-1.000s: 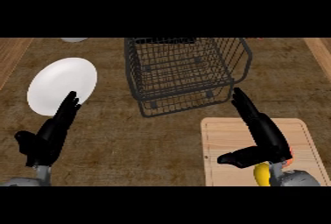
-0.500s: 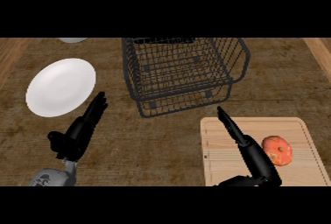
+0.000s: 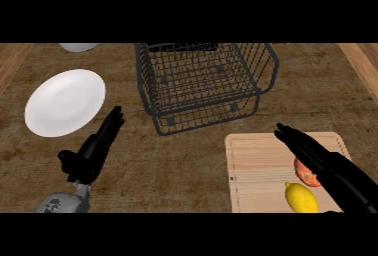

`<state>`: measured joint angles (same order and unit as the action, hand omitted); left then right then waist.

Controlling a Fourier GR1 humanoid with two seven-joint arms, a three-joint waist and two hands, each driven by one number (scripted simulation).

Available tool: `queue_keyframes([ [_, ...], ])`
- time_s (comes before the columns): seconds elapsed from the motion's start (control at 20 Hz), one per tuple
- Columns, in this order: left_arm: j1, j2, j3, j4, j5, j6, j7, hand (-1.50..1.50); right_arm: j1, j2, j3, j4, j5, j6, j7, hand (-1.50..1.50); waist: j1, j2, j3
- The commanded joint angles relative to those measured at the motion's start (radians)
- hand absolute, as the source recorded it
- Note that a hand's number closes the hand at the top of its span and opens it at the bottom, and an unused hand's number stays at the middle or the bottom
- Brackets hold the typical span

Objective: Pick the lemon from the cutting board and place it in the tiered basket

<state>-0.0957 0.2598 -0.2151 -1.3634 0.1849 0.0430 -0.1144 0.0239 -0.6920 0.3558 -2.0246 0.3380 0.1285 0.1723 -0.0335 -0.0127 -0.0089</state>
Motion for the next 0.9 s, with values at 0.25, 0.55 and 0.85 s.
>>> queue_keyframes([
  [0.25, -0.012, -0.029, -0.023, -0.014, -0.025, 0.025, 0.026, 0.00, 0.051, -0.308, 0.068, -0.359, 0.108, 0.352, 0.389, -1.50, 0.001, 0.002, 0.004],
  [0.55, -0.025, -0.032, -0.005, 0.025, -0.034, -0.018, -0.014, 0.00, -0.003, -0.182, 0.147, -0.497, 0.069, 0.484, 0.740, -1.50, 0.028, 0.012, 0.007],
  [0.85, -0.004, -0.028, 0.017, 0.011, -0.038, -0.039, -0.020, 0.00, -0.050, -0.097, 0.132, -0.422, 0.151, 0.444, 0.733, -1.50, 0.032, 0.011, 0.008],
])
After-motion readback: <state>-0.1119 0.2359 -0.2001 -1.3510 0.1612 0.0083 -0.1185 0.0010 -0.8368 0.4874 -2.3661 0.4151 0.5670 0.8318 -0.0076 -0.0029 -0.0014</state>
